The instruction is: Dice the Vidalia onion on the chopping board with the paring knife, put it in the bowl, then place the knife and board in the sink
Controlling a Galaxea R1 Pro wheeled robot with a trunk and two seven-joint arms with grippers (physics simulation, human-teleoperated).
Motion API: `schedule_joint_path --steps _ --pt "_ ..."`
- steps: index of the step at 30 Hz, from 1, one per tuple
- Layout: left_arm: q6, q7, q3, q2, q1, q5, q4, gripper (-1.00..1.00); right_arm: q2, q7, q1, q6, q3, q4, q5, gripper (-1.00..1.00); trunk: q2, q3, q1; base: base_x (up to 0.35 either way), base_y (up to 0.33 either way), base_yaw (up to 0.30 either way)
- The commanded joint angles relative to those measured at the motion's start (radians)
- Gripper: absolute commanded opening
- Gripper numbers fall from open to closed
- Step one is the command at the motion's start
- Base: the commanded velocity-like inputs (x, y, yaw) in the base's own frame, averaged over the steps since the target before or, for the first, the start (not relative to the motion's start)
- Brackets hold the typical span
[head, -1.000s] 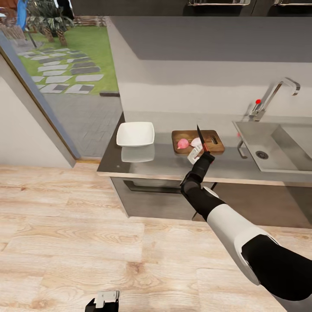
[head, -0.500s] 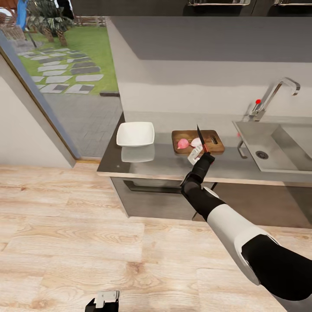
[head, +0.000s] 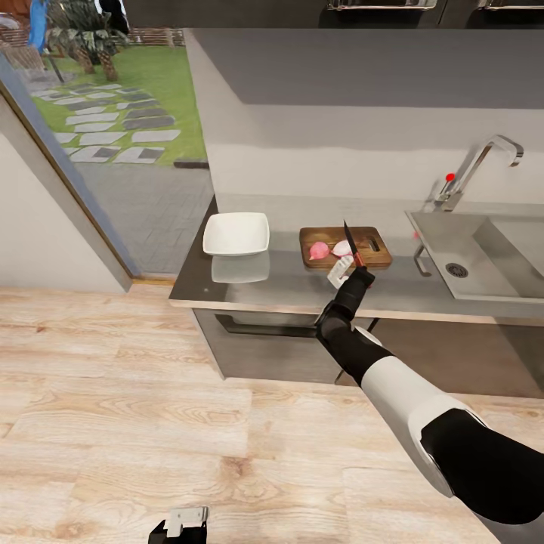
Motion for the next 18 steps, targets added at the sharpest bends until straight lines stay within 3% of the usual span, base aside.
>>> schedule_joint_path --steps 1,18 --pt "-0.007 0.005 -0.003 0.0 -0.002 -0.001 0.004 1.0 0.0 -0.002 -0.001 0.005 0.003 0.001 0.001 -1.0 -0.001 -0.001 0.0 0.0 0.0 0.0" --pt "-0.007 0.005 -0.003 0.0 -0.002 -0.001 0.004 1.0 -0.001 -0.002 -0.001 0.005 0.003 0.001 0.002 -1.0 -0.001 -0.001 0.0 0.0 0.0 0.0"
